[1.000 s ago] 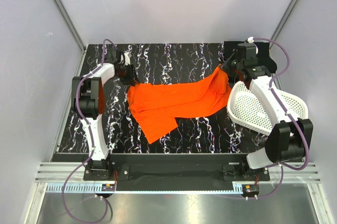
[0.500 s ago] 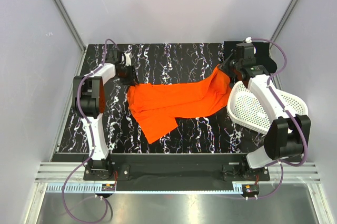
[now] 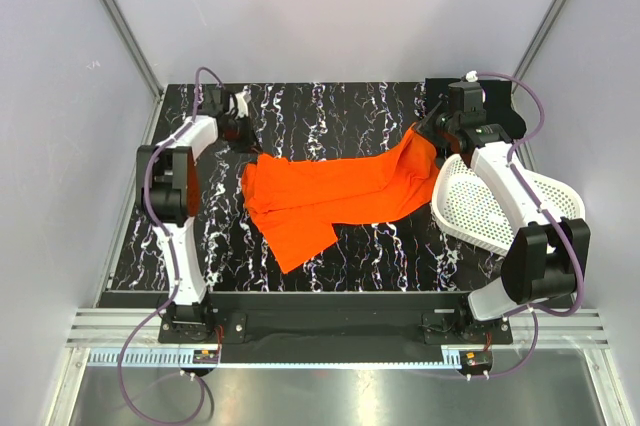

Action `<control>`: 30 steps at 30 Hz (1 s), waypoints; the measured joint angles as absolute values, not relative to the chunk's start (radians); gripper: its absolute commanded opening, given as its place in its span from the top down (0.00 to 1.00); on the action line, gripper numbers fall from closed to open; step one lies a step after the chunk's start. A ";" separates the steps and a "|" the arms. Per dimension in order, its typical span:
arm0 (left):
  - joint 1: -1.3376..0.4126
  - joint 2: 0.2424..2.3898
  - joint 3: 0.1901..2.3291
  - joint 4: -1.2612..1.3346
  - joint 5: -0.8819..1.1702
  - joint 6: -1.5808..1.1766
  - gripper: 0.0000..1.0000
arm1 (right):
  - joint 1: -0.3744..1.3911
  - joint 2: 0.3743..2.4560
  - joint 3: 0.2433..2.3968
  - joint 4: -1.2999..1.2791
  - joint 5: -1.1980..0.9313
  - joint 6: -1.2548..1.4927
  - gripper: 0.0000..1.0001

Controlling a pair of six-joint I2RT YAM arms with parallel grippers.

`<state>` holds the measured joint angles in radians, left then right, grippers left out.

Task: Fold and stack the t-shirts
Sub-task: Flatten the tshirt out

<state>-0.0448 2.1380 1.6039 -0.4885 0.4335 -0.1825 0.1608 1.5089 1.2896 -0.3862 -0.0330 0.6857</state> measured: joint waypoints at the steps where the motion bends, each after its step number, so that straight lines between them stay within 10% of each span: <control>1: -0.045 2.124 1.604 -0.493 0.433 -0.190 1.00 | 0.161 1.509 1.290 -0.387 -0.036 0.686 1.00; 12: -0.038 1.592 1.604 -0.529 0.297 -0.289 1.00 | 0.161 1.442 1.412 -0.501 0.004 0.704 1.00; 30: -0.034 0.634 1.632 -0.533 -0.007 -0.389 1.00 | 0.161 0.616 1.478 -0.759 -0.044 0.928 1.00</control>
<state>-0.0341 0.6338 1.6318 -0.5331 -0.0074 -0.3893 0.1608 0.6155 1.4776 -0.7586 -0.0441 0.9279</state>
